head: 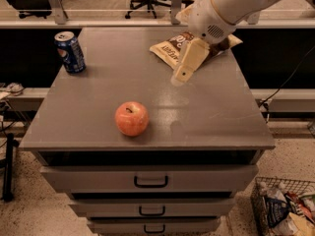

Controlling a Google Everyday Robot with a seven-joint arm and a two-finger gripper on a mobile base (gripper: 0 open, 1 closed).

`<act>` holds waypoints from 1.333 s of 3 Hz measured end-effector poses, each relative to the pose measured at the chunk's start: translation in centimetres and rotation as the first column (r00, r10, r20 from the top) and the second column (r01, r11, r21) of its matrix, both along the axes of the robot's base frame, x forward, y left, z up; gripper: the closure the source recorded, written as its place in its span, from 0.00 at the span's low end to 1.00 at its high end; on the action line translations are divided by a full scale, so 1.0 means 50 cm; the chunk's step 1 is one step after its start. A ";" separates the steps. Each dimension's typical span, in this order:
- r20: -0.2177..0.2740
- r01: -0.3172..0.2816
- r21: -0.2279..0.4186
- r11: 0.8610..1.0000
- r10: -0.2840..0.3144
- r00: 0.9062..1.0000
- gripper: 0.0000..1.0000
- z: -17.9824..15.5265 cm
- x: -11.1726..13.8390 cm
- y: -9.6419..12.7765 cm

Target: Pick pepsi can

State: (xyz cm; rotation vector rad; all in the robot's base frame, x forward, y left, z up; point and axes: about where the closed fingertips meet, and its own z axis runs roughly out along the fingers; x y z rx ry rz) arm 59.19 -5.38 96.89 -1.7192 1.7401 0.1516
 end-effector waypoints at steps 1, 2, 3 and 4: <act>0.000 0.000 0.000 1.000 0.000 1.000 0.00 0.000 0.000 0.000; 0.017 -0.005 0.048 0.999 0.005 1.000 0.00 -0.008 0.019 0.029; 0.061 -0.041 0.192 0.981 0.030 0.998 0.00 -0.030 0.106 0.151; 0.089 -0.076 0.315 0.946 0.051 0.995 0.00 -0.052 0.198 0.271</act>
Offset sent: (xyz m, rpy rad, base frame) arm 0.0386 0.0522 -0.0146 0.1923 -0.0666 0.0135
